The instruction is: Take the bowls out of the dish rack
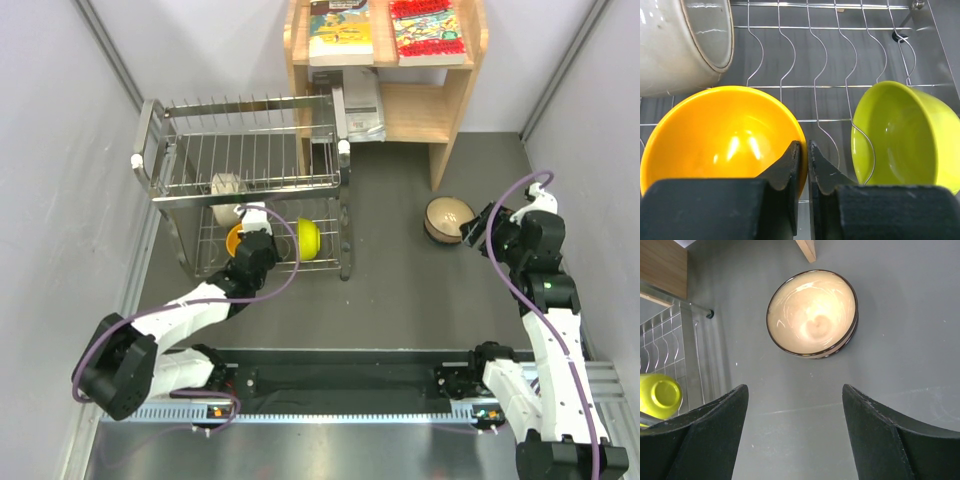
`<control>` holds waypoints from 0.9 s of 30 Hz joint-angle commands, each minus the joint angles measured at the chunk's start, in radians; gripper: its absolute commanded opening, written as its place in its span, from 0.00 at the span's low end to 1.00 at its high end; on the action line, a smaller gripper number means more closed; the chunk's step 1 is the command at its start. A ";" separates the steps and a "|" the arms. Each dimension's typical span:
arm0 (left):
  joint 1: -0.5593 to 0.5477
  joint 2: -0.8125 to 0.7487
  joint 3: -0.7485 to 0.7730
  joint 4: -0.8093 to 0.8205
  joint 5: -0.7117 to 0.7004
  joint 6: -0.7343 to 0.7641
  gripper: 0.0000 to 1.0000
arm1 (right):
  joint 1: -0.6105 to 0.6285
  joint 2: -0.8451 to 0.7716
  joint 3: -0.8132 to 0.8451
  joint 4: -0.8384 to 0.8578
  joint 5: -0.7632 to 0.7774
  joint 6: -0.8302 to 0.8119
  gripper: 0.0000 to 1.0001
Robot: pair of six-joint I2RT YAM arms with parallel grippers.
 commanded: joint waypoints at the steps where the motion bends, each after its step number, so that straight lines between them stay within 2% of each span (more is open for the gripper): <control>1: 0.009 -0.023 0.039 -0.045 0.005 -0.005 0.10 | 0.000 -0.002 0.013 0.049 -0.016 -0.007 0.75; 2: 0.009 -0.020 0.046 -0.051 0.004 -0.004 0.10 | 0.000 -0.002 0.011 0.048 -0.015 -0.007 0.76; 4: 0.012 -0.014 0.054 -0.068 0.001 -0.001 0.17 | 0.000 -0.007 0.013 0.048 -0.015 -0.008 0.76; 6: 0.012 -0.009 0.074 -0.095 -0.030 -0.021 0.32 | 0.000 -0.006 0.016 0.043 -0.015 -0.008 0.75; 7: 0.011 -0.007 0.083 -0.123 -0.035 -0.025 0.47 | 0.000 -0.004 0.017 0.038 -0.015 -0.007 0.75; 10: 0.012 -0.012 0.108 -0.157 -0.041 -0.038 0.62 | 0.000 -0.015 0.018 0.034 -0.013 -0.007 0.75; 17: 0.012 -0.020 0.169 -0.249 -0.027 -0.048 0.61 | 0.000 -0.021 -0.004 0.043 -0.015 -0.004 0.75; 21: 0.012 0.025 0.197 -0.316 -0.013 -0.064 0.58 | 0.000 -0.016 0.004 0.046 -0.015 -0.004 0.76; 27: 0.012 0.082 0.208 -0.332 0.002 -0.074 0.55 | 0.000 -0.019 -0.006 0.046 -0.010 -0.005 0.76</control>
